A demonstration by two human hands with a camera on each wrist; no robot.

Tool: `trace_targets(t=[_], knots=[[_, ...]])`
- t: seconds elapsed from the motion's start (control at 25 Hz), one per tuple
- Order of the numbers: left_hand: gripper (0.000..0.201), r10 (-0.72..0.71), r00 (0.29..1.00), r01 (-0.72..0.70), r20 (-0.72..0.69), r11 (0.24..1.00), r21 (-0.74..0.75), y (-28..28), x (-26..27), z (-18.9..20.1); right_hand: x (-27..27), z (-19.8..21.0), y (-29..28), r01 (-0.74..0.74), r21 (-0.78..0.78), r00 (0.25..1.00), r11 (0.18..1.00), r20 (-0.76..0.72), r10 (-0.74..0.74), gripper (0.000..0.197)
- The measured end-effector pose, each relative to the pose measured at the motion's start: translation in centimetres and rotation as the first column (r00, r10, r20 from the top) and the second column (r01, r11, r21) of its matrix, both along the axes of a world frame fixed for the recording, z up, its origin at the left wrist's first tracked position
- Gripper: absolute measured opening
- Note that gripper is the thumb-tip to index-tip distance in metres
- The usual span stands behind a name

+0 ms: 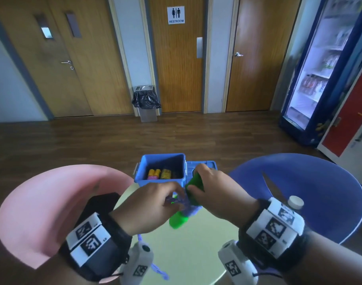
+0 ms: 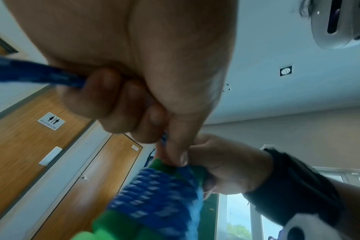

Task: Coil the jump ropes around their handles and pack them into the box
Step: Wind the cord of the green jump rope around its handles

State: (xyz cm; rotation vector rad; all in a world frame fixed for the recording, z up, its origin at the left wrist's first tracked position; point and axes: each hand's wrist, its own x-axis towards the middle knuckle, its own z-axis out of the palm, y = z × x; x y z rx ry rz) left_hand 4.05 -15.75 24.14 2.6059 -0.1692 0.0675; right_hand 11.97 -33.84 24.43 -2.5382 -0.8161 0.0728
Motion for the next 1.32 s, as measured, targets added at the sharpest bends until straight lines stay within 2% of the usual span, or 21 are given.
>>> trace_targets(t=[0.08, 0.16, 0.24, 0.36, 0.52, 0.64, 0.72, 0.84, 1.0, 1.04, 1.08, 1.12, 1.2, 1.24, 1.32], knots=[[0.007, -0.108, 0.994, 0.108, 0.029, 0.994, 0.012, 0.6, 0.5, -0.1, 0.4, 0.5, -0.2, -0.005, -0.050, 0.991, 0.999, -0.137, -0.002, 0.028], [0.005, -0.173, 0.984, 0.176, 0.037, 0.981, -0.079, 0.8, 1.0, -0.4, 1.0, 1.4, -0.7, -0.024, -0.069, 0.983, 0.997, -0.181, 0.011, 0.029], [0.017, -0.177, 0.983, 0.184, 0.051, 0.965, -0.187, 0.9, 1.6, -0.9, 1.5, 2.1, -1.2, -0.090, -0.115, 0.980, 0.989, -0.189, 0.068, 0.027], [0.020, -0.162, 0.987, 0.149, -0.016, 0.937, -0.317, 1.0, 2.2, -1.2, 1.5, 2.8, -1.6, -0.157, -0.118, 0.960, 0.980, -0.251, 0.124, 0.024], [0.021, -0.222, 0.974, 0.186, -0.034, 0.883, -0.431, 1.1, 2.4, -1.4, 1.6, 3.0, -2.3, -0.105, 0.104, 0.870, 0.989, -0.472, 0.143, 0.021], [0.015, -0.215, 0.977, 0.180, -0.007, 0.832, -0.525, 1.3, 3.1, -1.4, 1.6, 2.9, -2.7, -0.066, 0.302, 0.771, 0.951, -0.590, 0.241, 0.015], [0.012, -0.234, 0.972, 0.195, 0.016, 0.770, -0.607, 1.3, 3.3, -1.7, 1.5, 2.8, -2.9, -0.028, 0.419, 0.717, 0.908, -0.625, 0.310, 0.016], [0.016, -0.223, 0.975, 0.146, 0.010, 0.603, -0.784, 0.3, 3.3, -2.4, 1.3, 2.7, -3.2, 0.043, 0.557, 0.680, 0.829, -0.624, 0.385, 0.017], [0.049, -0.103, 0.992, -0.012, -0.073, 0.501, -0.865, -0.6, 4.5, -4.3, 0.5, 2.1, -2.7, 0.195, 0.711, 0.617, 0.676, -0.624, 0.479, 0.016], [0.042, -0.069, 0.993, -0.047, -0.092, 0.486, -0.873, -1.0, 4.3, -4.8, 0.3, 2.0, -2.5, 0.236, 0.737, 0.607, 0.633, -0.621, 0.496, 0.017], [0.032, -0.019, 0.996, -0.063, -0.083, 0.485, -0.872, -1.5, 4.1, -5.1, 0.0, 1.9, -2.2, 0.277, 0.757, 0.605, 0.592, -0.616, 0.505, 0.019], [0.033, 0.002, 0.998, -0.057, -0.064, 0.476, -0.878, -2.2, 3.9, -5.2, -0.2, 1.9, -2.0, 0.316, 0.773, 0.611, 0.549, -0.609, 0.505, 0.020], [0.044, -0.007, 0.997, -0.072, -0.080, 0.372, -0.925, -3.6, 3.3, -5.0, -0.5, 1.8, -1.4, 0.393, 0.787, 0.642, 0.476, -0.605, 0.471, 0.024], [0.036, 0.003, 0.998, -0.057, -0.059, 0.328, -0.943, -4.5, 3.2, -4.7, -0.6, 1.7, -1.1, 0.425, 0.788, 0.658, 0.446, -0.607, 0.445, 0.025], [0.018, 0.092, 0.996, -0.038, 0.000, 0.417, -0.908, -5.9, 3.1, -3.8, -0.6, 1.4, -0.3, 0.475, 0.785, 0.691, 0.398, -0.613, 0.383, 0.023]])
